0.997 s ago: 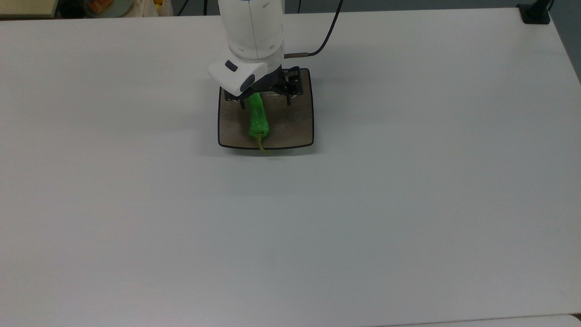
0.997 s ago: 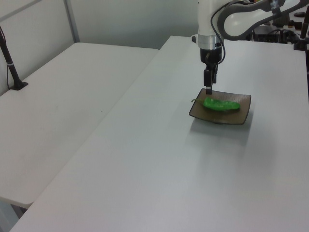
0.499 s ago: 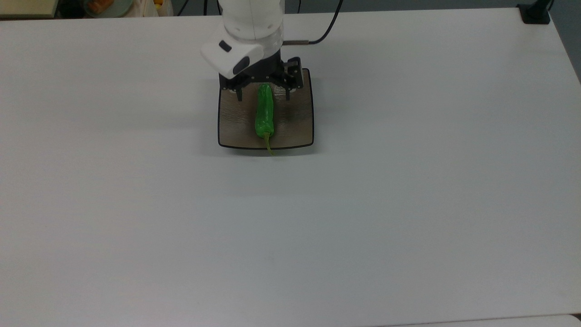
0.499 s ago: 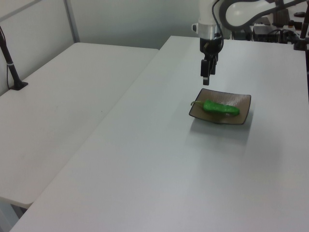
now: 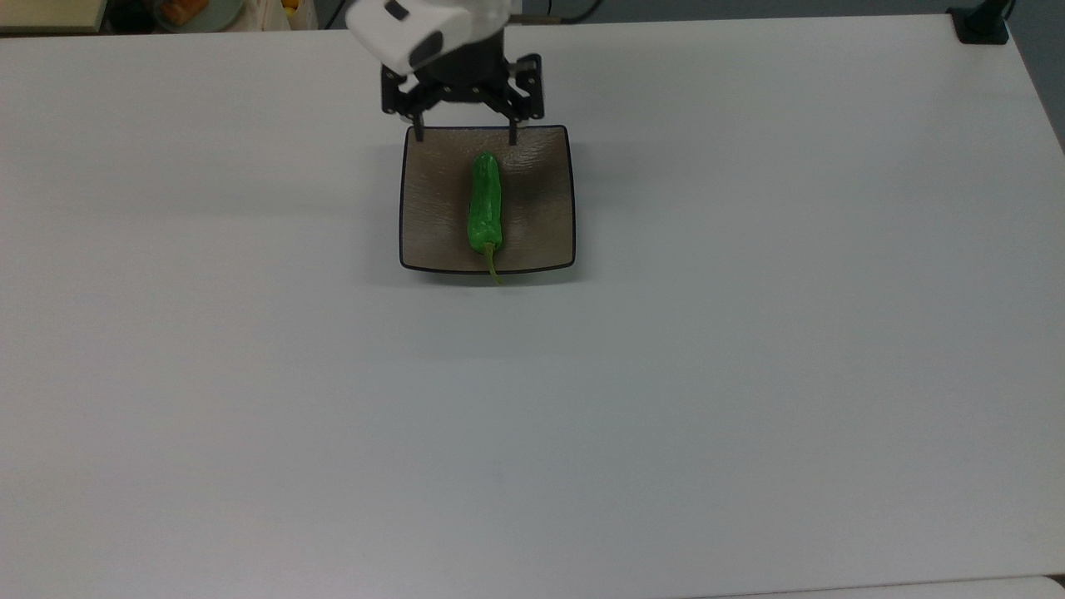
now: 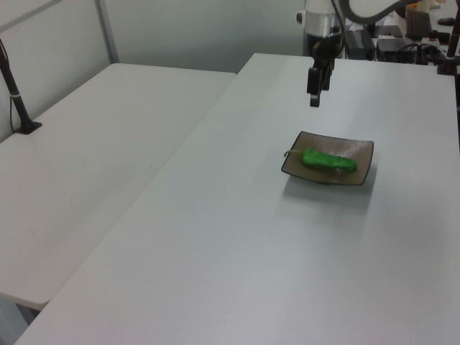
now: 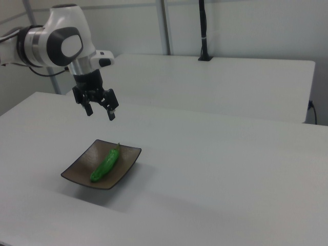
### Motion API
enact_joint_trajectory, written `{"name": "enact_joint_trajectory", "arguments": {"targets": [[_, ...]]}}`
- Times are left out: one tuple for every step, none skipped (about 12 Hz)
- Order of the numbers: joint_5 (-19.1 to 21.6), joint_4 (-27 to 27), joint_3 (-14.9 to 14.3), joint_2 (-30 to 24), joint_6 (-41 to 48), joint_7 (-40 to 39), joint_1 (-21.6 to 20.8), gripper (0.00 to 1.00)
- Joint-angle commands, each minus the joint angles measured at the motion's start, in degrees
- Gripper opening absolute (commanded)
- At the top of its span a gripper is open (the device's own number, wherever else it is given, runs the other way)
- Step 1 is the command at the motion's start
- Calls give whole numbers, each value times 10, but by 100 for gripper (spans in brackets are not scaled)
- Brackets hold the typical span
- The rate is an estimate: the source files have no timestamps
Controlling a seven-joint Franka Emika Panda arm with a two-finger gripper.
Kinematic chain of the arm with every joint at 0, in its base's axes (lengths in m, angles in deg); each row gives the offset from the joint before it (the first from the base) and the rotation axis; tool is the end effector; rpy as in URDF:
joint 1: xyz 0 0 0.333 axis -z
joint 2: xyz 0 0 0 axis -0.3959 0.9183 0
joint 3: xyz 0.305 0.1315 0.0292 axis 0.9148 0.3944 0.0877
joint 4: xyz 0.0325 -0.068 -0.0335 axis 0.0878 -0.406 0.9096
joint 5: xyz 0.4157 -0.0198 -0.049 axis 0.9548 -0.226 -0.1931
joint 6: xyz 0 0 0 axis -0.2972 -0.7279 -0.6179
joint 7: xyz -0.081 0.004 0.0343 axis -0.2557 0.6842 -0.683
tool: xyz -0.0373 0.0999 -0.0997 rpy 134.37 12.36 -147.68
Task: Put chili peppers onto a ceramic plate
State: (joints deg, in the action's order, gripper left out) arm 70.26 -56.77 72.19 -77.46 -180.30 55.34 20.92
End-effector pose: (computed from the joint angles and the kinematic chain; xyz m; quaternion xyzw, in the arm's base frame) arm 0.6300 0.0874 0.4893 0.9994 0.0280 0.0165 0.0138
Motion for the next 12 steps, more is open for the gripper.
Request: {"name": "enact_joint_trajectory", "arguments": {"targets": [[12,-47,-33,-62,8,-19,-17,100],[14,-53,-37,-71,8,-32,-16,100],[21,-56,-47,-78,9,-40,-17,100],[34,-59,-56,-86,9,-50,-19,100],[48,-64,-71,-98,10,-69,-29,100],[49,-68,-77,-101,11,-76,-32,100],[49,-68,-77,-102,14,-77,-32,100],[49,-68,-77,-102,17,-77,-32,100],[49,-68,-77,-101,17,-78,-32,100],[49,-68,-78,-100,17,-78,-32,100],[49,-68,-78,-99,17,-78,-32,100],[48,-66,-78,-98,15,-78,-33,100]]}}
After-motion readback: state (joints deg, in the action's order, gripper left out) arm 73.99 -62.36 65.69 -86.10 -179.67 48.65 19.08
